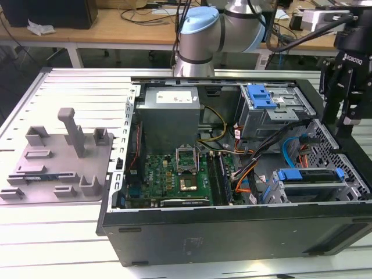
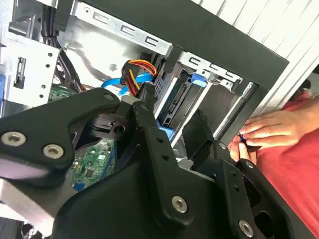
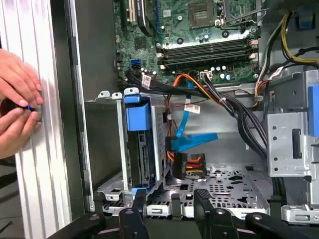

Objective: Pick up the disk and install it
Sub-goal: 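Insert the first disk wire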

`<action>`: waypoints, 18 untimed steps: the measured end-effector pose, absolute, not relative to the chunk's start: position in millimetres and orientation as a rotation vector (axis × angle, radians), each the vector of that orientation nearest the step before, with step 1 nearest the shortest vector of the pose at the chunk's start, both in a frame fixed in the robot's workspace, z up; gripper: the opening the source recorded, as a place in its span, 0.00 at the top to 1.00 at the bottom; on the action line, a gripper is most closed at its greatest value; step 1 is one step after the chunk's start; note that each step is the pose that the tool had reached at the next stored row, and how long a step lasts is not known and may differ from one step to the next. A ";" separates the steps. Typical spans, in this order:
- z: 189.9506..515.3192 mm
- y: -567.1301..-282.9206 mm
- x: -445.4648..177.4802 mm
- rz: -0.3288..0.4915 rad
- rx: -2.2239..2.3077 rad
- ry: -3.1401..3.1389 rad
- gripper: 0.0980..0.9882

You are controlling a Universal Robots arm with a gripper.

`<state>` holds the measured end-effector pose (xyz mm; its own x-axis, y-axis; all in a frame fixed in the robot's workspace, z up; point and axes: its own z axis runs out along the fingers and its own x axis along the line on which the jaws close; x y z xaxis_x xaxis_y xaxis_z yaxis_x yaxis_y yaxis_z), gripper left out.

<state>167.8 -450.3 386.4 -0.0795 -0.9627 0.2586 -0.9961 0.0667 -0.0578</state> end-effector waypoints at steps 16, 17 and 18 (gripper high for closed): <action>366.1 -441.2 146.0 0.414 1.934 -2.224 0.54; 365.8 -440.6 145.7 0.421 1.931 -2.221 0.54; 365.4 -439.5 145.6 0.431 1.928 -2.217 0.56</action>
<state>145.6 -439.5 365.4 -0.1484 -0.9376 0.3146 -0.9872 0.1214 -0.1038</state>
